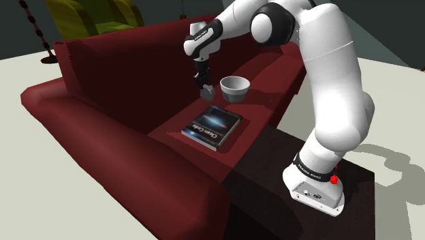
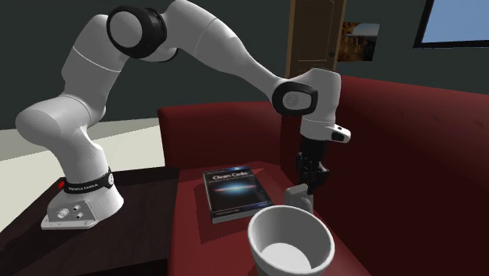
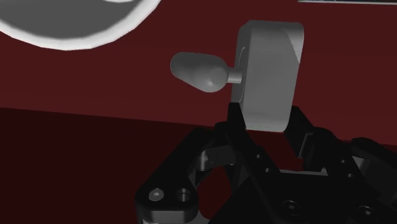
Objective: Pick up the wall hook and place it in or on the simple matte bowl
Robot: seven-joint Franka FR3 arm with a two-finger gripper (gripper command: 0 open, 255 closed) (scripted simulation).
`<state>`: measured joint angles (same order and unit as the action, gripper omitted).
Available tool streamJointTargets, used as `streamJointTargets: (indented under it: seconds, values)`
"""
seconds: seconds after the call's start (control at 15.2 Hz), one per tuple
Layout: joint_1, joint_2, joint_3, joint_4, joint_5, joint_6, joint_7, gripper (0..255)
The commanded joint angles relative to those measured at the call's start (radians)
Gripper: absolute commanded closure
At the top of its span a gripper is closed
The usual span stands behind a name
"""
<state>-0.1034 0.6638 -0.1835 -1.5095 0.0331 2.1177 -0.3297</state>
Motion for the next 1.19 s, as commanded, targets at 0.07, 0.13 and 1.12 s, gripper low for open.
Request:
streamJointTargets:
  seconds: [0.07, 0.13, 1.12]
  values:
    - [0.002, -0.020, -0.002, 0.008, -0.003, -0.027, 0.000, 255]
    - [0.002, -0.027, -0.003, 0.011, -0.003, -0.037, 0.000, 255]
    - [0.005, -0.103, -0.011, 0.095, -0.014, -0.197, -0.003, 255]
